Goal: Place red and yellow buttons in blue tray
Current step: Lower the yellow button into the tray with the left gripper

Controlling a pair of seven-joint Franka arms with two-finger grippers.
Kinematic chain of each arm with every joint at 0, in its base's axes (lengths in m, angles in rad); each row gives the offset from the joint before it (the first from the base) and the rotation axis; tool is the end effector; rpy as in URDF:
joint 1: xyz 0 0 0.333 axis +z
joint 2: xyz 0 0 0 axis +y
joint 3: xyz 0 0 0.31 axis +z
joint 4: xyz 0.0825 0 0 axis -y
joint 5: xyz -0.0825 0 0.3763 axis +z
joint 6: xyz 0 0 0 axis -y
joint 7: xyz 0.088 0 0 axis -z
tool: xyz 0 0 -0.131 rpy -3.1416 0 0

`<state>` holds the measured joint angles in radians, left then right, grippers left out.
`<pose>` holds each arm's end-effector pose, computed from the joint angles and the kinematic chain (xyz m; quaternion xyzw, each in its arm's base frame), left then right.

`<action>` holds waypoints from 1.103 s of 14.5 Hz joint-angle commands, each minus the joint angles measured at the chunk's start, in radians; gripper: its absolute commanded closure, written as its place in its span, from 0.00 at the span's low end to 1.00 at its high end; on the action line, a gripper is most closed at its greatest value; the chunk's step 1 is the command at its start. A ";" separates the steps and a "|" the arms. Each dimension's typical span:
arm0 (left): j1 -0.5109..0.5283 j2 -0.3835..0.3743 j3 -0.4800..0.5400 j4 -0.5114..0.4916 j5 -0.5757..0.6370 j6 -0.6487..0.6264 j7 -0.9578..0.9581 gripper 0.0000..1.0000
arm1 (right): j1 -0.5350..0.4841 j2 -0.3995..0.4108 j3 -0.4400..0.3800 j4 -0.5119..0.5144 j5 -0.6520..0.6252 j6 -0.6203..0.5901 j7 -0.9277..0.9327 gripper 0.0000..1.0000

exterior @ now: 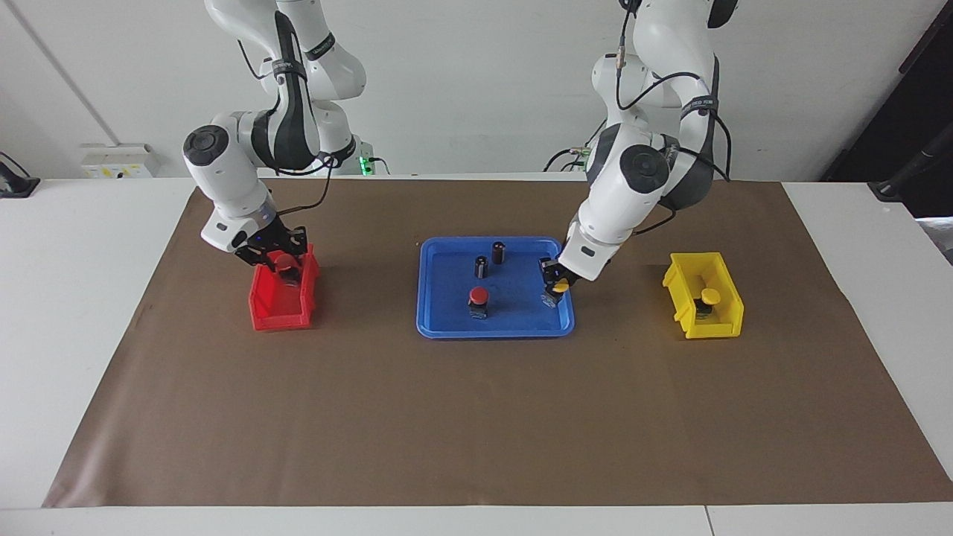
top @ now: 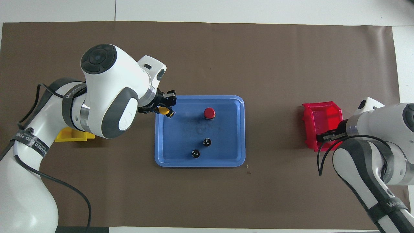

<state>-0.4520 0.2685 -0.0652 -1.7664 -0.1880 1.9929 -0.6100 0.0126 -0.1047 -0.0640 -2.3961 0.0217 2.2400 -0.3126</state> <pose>0.5308 -0.3173 0.3827 0.9916 0.0873 -0.0676 0.0678 0.4674 -0.0228 0.3282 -0.9919 -0.1235 0.0233 0.0161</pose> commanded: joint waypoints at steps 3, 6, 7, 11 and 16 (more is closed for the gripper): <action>-0.054 0.024 0.015 0.008 -0.010 0.024 -0.143 0.98 | -0.022 -0.006 0.003 -0.020 0.012 0.023 -0.029 0.43; -0.059 0.038 0.015 0.010 -0.033 0.060 -0.210 0.98 | -0.034 -0.013 0.001 -0.037 0.012 0.023 -0.031 0.43; -0.060 0.038 0.015 0.013 -0.047 0.063 -0.235 0.98 | -0.037 -0.015 0.001 -0.043 0.012 0.023 -0.031 0.44; -0.097 0.064 0.015 0.024 -0.051 0.083 -0.304 0.98 | -0.039 -0.015 0.001 -0.046 0.012 0.020 -0.031 0.56; -0.105 0.067 0.015 0.025 -0.051 0.084 -0.309 0.97 | -0.033 -0.009 0.003 -0.020 0.012 -0.009 -0.025 0.72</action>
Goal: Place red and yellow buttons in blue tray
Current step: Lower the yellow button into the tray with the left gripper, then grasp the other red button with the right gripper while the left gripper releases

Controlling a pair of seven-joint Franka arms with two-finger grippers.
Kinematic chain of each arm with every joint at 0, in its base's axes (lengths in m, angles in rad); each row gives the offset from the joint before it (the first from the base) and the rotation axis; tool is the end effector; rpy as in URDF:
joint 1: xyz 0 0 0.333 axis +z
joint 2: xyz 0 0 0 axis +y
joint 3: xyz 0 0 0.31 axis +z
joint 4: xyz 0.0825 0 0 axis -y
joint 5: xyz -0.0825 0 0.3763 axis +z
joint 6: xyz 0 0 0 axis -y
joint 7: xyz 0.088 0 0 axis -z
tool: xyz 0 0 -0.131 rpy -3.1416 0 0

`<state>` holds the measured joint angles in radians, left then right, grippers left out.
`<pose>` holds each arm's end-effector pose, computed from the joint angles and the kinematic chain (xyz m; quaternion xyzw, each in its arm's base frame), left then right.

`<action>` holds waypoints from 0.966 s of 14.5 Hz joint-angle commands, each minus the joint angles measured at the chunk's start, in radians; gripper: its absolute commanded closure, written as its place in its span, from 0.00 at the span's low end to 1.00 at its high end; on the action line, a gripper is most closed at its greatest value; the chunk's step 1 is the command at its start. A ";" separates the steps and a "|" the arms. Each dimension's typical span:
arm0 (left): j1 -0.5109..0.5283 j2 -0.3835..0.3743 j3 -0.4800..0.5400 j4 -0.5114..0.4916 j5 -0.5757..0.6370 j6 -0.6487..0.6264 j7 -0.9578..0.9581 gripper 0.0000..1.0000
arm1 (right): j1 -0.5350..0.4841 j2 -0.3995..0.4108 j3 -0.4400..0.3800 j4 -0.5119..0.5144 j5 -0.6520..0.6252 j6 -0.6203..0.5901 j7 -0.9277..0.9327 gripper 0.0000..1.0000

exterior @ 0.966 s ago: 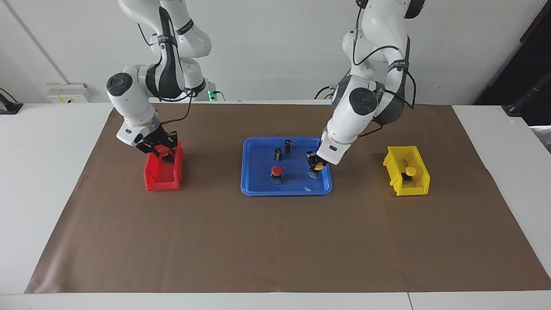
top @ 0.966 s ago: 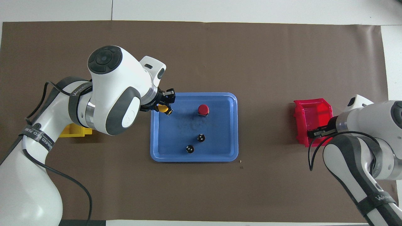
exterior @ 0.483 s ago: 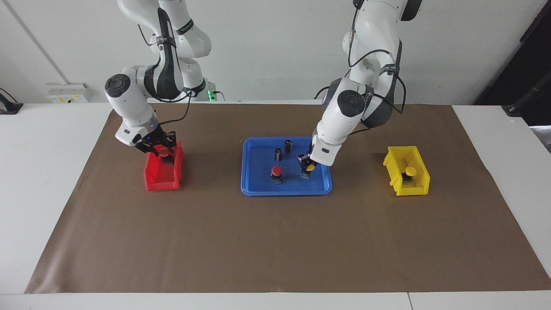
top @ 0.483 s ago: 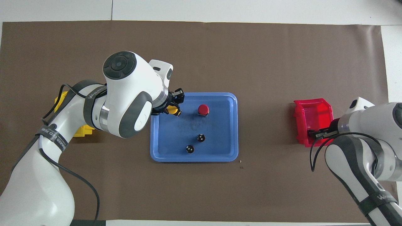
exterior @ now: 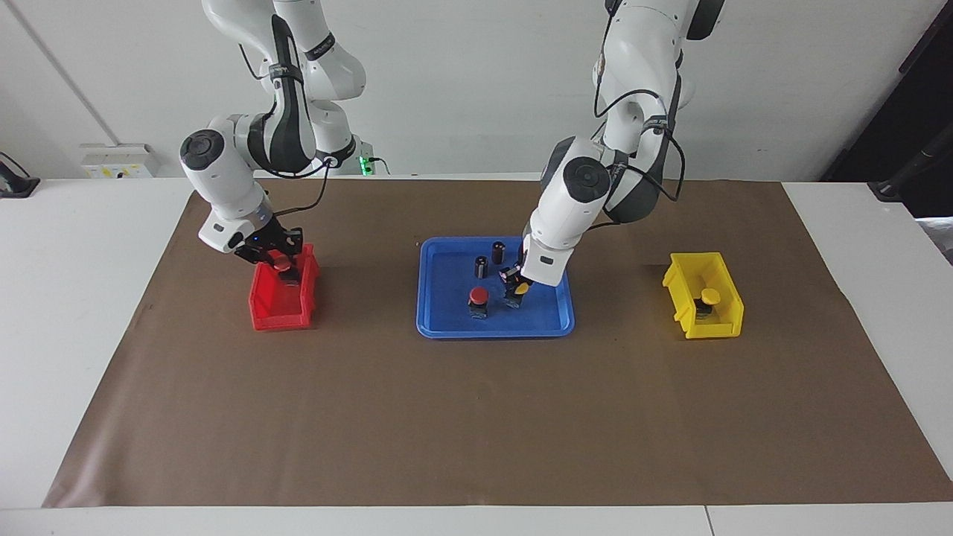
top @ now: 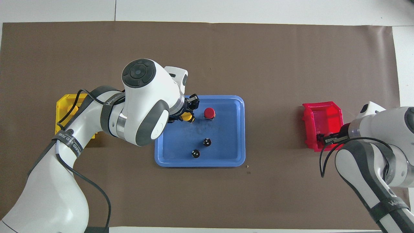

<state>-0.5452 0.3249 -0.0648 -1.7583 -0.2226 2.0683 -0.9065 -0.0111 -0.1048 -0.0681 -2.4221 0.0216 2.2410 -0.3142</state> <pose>0.5107 -0.3734 0.3579 0.9736 0.2013 -0.0793 0.0729 0.4583 -0.0351 0.3175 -0.9931 -0.1105 0.0353 0.0190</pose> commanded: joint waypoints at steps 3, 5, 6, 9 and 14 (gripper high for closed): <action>-0.012 0.019 0.016 0.016 -0.003 0.000 -0.012 0.96 | 0.003 0.031 0.008 0.139 0.012 -0.142 -0.002 0.72; -0.012 0.019 0.016 0.014 -0.003 0.002 -0.012 0.96 | 0.003 0.072 0.011 0.277 0.012 -0.284 0.003 0.71; -0.012 0.019 0.016 0.011 -0.003 0.009 -0.012 0.93 | 0.005 0.094 0.014 0.351 0.009 -0.350 0.004 0.71; -0.012 0.020 0.016 0.010 -0.004 0.010 -0.011 0.63 | 0.051 0.154 0.016 0.526 0.003 -0.483 0.045 0.71; -0.013 0.022 0.016 0.011 -0.004 0.010 -0.025 0.43 | 0.239 0.223 0.018 0.670 0.018 -0.493 0.357 0.70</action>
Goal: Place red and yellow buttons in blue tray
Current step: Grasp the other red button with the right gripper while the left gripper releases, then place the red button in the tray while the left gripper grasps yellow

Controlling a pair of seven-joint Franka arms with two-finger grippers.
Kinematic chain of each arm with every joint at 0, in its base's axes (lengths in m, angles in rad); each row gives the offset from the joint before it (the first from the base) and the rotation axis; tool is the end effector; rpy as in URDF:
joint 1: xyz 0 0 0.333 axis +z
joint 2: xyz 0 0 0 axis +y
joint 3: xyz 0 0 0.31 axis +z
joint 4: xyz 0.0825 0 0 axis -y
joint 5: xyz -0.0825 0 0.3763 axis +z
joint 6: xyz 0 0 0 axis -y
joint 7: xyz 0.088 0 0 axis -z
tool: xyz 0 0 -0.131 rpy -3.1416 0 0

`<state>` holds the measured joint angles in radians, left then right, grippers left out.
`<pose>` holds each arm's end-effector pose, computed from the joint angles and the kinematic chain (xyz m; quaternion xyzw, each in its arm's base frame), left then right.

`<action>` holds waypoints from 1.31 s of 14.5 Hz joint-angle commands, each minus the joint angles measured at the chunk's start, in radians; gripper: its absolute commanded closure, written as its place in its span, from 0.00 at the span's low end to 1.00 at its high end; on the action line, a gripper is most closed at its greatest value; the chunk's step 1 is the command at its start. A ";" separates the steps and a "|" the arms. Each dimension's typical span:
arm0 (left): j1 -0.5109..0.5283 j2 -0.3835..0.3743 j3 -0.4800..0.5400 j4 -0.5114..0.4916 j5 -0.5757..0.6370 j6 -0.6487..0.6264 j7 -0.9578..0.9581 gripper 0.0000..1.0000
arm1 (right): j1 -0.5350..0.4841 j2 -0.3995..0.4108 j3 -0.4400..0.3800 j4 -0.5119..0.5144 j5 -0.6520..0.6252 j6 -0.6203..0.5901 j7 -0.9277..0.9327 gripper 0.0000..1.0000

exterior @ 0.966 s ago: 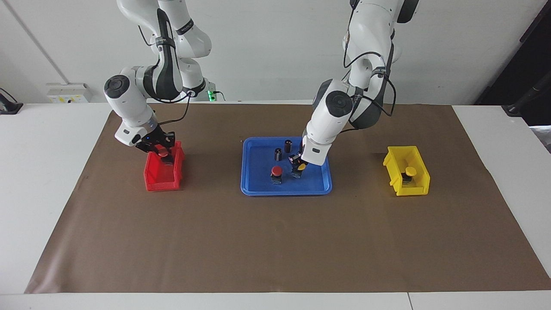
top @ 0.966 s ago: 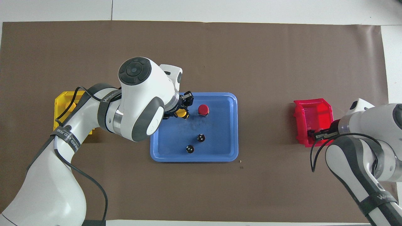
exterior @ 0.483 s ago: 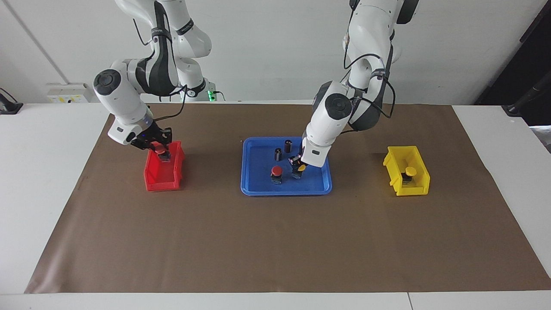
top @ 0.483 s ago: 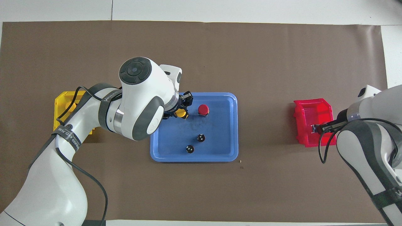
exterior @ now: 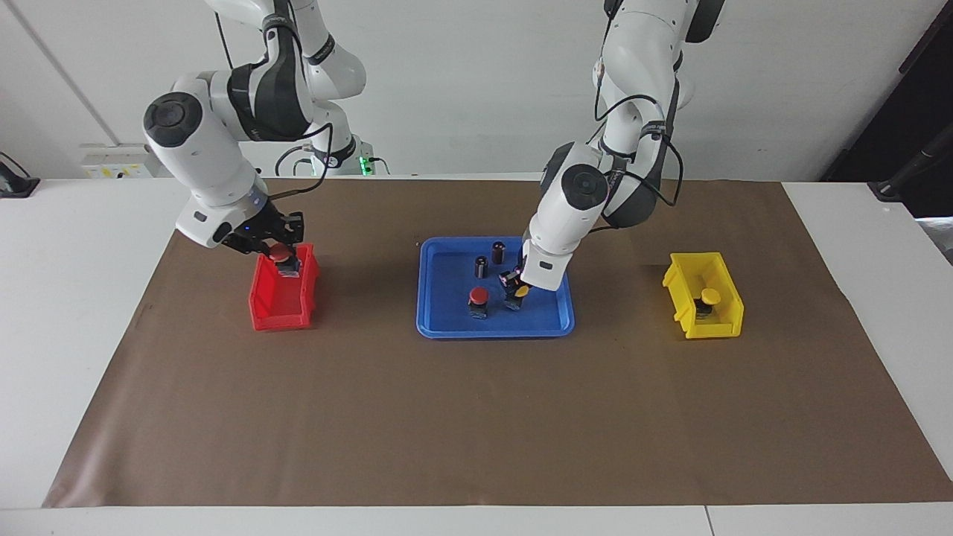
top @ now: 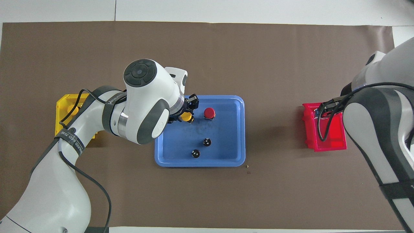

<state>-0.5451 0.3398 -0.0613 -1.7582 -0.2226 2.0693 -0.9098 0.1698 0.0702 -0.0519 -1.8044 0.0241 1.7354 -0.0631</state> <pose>0.5124 -0.3719 0.3485 0.9727 0.2054 -0.0840 0.0678 0.5525 0.0688 0.4607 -0.9937 -0.0873 0.0697 0.0080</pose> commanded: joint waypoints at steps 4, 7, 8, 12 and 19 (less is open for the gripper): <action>-0.015 0.004 0.012 0.020 -0.004 -0.006 -0.024 0.35 | 0.172 0.048 0.006 -0.016 0.022 0.205 0.279 0.70; 0.004 -0.053 0.021 0.066 -0.006 -0.130 -0.020 0.23 | 0.212 0.071 0.006 -0.020 0.069 0.271 0.353 0.70; 0.036 -0.080 0.023 0.072 -0.004 -0.180 -0.011 0.05 | 0.238 0.083 0.006 -0.021 0.069 0.295 0.379 0.70; 0.190 -0.204 0.044 0.060 0.125 -0.379 0.341 0.01 | 0.295 0.146 0.006 -0.055 0.069 0.433 0.465 0.70; 0.528 -0.278 0.044 -0.185 0.261 -0.114 0.965 0.16 | 0.358 0.224 0.006 -0.062 0.069 0.509 0.506 0.70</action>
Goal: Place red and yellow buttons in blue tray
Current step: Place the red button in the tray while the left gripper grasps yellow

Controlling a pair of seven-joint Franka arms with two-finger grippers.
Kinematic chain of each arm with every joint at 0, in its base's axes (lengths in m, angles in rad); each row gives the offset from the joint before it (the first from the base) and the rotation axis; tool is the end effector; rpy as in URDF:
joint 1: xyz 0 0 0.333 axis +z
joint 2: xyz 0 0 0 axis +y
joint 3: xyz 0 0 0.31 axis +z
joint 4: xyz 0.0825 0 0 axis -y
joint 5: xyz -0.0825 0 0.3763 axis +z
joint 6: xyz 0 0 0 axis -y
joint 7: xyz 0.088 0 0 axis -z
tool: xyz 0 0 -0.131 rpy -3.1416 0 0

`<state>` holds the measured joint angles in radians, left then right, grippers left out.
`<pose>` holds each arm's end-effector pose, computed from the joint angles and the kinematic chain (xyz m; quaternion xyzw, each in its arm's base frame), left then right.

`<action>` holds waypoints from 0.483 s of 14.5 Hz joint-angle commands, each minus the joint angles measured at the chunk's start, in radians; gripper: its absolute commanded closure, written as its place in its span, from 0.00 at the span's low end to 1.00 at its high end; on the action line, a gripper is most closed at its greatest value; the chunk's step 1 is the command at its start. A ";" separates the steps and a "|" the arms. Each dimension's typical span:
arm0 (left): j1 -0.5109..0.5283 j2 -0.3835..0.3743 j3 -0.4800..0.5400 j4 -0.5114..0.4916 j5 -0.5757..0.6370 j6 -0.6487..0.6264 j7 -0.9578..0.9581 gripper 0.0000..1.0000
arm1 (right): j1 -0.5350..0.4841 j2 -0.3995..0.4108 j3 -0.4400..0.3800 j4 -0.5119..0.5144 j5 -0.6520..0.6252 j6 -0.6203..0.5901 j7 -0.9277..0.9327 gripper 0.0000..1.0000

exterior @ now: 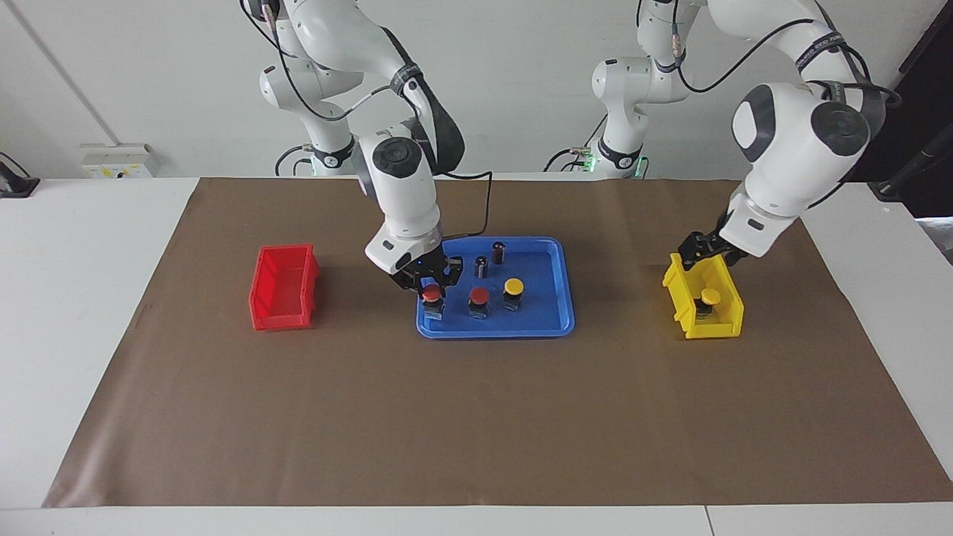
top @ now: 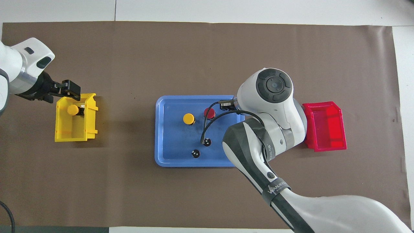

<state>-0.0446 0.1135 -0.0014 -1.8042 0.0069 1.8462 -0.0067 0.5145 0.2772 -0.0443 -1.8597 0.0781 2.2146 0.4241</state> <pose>0.5769 -0.0258 0.4444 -0.9991 0.0207 0.0356 0.0041 0.5539 0.2875 0.3529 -0.9989 -0.0019 -0.0239 0.0404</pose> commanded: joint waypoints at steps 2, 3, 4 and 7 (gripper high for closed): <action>0.032 -0.055 -0.015 -0.201 0.031 0.198 0.071 0.18 | 0.022 0.027 -0.002 -0.010 0.016 0.030 0.021 0.70; 0.032 -0.051 -0.015 -0.205 0.031 0.208 0.070 0.19 | 0.022 0.027 -0.002 -0.019 0.016 0.030 0.021 0.70; 0.032 -0.046 -0.015 -0.208 0.031 0.212 0.070 0.19 | 0.022 0.024 -0.002 -0.029 0.016 0.030 0.021 0.70; 0.032 -0.052 -0.015 -0.285 0.033 0.309 0.073 0.19 | 0.022 0.022 -0.002 -0.044 0.016 0.028 0.021 0.52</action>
<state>-0.0104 0.1051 -0.0189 -2.0065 0.0147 2.0834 0.0607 0.5369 0.3131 -0.0450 -1.8773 0.0781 2.2224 0.4358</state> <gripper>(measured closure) 0.185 0.581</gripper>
